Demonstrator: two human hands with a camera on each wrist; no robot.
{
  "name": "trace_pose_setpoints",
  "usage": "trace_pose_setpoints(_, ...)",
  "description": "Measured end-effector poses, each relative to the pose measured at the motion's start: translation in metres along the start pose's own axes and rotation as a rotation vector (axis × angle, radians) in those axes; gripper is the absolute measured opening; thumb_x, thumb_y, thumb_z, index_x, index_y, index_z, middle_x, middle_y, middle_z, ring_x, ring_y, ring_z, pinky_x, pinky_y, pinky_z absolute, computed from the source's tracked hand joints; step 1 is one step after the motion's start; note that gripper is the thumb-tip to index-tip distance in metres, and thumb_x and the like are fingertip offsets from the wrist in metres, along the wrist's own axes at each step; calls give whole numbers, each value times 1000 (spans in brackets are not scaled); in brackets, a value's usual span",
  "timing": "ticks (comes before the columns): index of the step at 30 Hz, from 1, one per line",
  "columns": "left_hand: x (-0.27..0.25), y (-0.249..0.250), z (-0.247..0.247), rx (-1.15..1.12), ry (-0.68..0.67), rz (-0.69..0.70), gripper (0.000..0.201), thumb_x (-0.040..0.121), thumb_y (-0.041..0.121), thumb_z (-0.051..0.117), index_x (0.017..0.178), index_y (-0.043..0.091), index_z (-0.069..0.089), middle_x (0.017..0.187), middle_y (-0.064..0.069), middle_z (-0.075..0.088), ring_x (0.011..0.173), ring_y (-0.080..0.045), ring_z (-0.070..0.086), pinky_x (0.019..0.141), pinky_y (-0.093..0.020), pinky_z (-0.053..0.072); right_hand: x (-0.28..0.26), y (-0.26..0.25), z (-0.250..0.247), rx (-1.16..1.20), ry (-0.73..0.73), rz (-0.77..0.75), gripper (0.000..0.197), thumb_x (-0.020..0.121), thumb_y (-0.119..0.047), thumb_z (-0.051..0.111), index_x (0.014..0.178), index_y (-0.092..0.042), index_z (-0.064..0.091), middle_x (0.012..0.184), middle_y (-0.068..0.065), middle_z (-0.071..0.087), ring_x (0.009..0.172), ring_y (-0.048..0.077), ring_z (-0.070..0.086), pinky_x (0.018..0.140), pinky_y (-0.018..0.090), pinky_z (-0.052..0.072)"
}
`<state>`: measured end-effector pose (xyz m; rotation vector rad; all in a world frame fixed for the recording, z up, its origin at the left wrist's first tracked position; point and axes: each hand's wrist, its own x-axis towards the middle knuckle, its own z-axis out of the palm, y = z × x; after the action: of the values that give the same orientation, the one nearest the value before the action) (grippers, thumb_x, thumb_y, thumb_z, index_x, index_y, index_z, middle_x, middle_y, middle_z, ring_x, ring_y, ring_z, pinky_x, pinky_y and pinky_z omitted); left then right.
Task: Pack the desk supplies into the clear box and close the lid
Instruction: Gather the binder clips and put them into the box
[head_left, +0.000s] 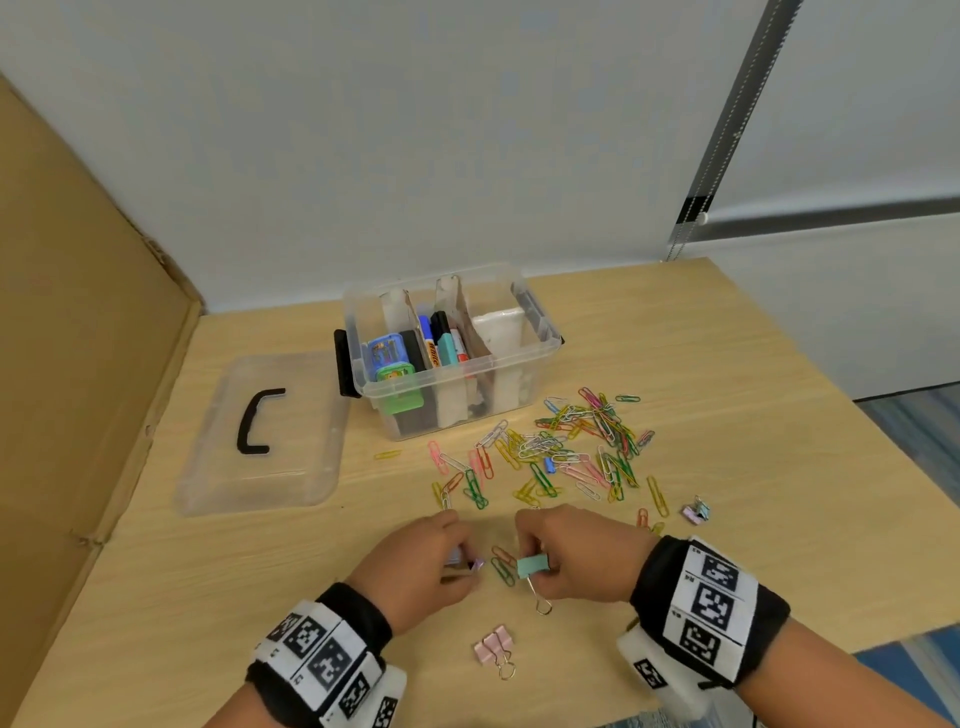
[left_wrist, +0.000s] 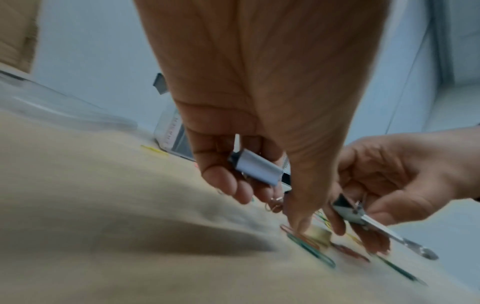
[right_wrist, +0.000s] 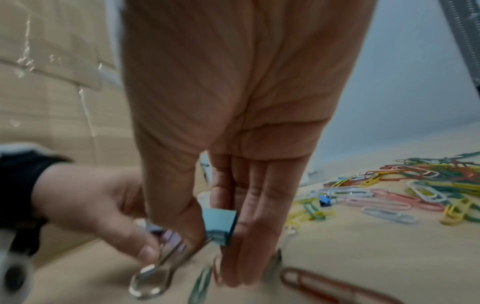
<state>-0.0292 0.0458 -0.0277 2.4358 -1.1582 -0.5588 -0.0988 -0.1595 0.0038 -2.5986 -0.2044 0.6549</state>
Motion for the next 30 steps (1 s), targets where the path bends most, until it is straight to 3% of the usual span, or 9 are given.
trace_pose_setpoints(3,-4,-12,-11,-102,67,-28,16,85,39,63,98,29,61,100,16,55,91,-2,55,84,-23,47,-2,5,-31,143,104,-47,17,85,-24,66,96,-20,54,96,-3,63,80,15,60,69,28,49)
trace_pose_setpoints(7,-8,-22,-22,-162,149,-70,16,82,37,67,97,33,62,95,19,55,88,5,54,82,-17,46,6,8,-93,309,377,-83,15,87,-17,65,95,-25,56,94,-8,62,77,5,60,70,20,53)
trace_pose_setpoints(11,-9,-22,-29,-163,197,-95,13,82,41,67,92,37,60,89,24,54,84,9,53,74,-8,40,40,14,-153,519,757,-90,15,86,-11,66,95,-18,58,92,-1,61,81,23,66,73,33,59)
trace_pose_setpoints(13,-9,-20,-31,-154,202,-109,12,82,44,66,90,39,59,87,25,53,83,9,53,74,-8,40,69,17,-174,610,848,-36,15,85,-7,66,91,-17,57,87,3,59,82,28,67,76,39,59)
trace_pose_setpoints(16,-10,-15,-34,-157,199,-127,12,82,45,65,85,42,55,87,23,53,83,7,53,74,-10,42,117,22,-191,669,798,131,13,86,-8,64,96,-13,57,88,6,62,85,27,69,82,42,58)
trace_pose_setpoints(18,-10,-12,-35,-168,202,-146,14,83,42,66,81,42,52,87,22,53,82,6,54,73,-8,42,140,25,-198,553,657,235,24,87,-12,62,110,-10,58,104,11,67,93,25,68,90,42,54)
trace_pose_setpoints(21,-10,-9,-37,-187,213,-167,15,82,41,66,79,42,52,85,18,55,82,3,54,71,-7,41,148,20,-205,275,456,256,42,94,-19,53,134,-7,49,135,12,55,121,26,55,106,37,41)
trace_pose_setpoints(27,-6,-9,-37,-265,265,-200,20,79,33,72,75,40,55,80,11,59,82,-3,55,69,-9,41,114,30,-172,53,708,87,38,98,-19,39,133,-12,51,137,6,51,124,22,50,102,32,40)
trace_pose_setpoints(30,0,8,-46,-280,254,-169,18,78,36,72,74,44,56,81,10,59,84,-3,56,72,-11,44,101,48,-137,-68,687,50,49,100,-29,30,148,-17,28,152,3,33,133,21,40,106,35,40)
